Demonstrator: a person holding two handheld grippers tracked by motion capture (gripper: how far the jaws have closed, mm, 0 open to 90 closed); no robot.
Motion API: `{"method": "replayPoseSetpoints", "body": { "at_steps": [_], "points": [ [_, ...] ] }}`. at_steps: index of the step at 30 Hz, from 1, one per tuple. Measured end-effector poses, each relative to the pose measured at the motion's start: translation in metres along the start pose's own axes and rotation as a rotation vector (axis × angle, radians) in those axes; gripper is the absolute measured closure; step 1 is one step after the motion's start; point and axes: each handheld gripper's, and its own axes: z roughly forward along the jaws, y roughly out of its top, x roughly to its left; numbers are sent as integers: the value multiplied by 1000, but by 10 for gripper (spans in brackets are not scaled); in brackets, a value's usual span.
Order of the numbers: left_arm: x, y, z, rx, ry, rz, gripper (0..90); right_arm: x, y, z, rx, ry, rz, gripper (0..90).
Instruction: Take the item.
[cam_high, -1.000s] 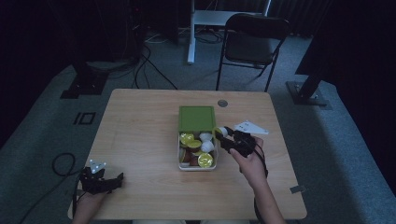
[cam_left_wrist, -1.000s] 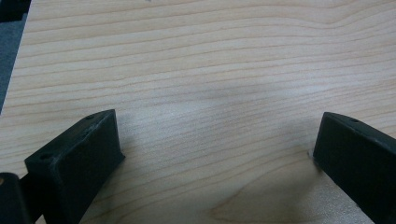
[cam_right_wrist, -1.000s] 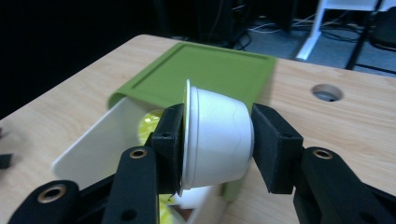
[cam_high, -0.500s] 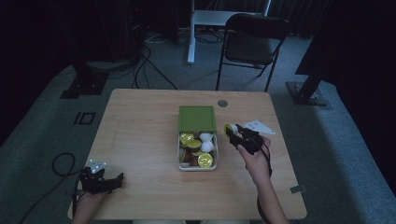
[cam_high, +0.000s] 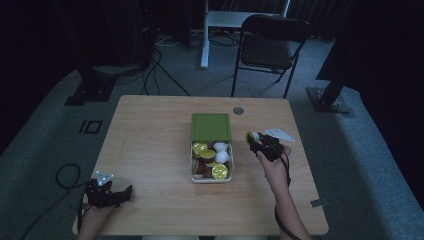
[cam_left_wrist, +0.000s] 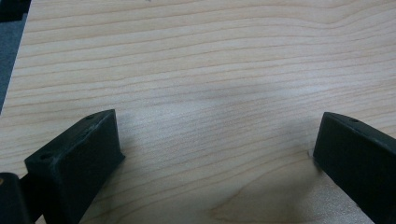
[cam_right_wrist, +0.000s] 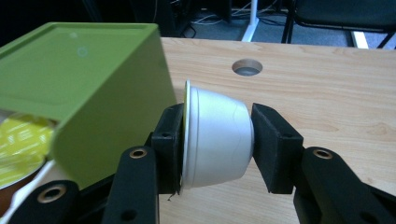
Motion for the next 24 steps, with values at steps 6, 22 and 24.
{"method": "replayPoseSetpoints", "body": {
  "at_steps": [6, 22, 24],
  "points": [
    [0, 0, 0, 0, 0, 0, 9, -10, -4, 12, 4, -18, 22, 563],
    [0, 0, 0, 0, 0, 0, 9, -32, -11, 50, 43, -76, 77, 563],
    [0, 0, 0, 0, 0, 0, 9, -33, -11, 54, 56, -79, 75, 563]
  ]
}}
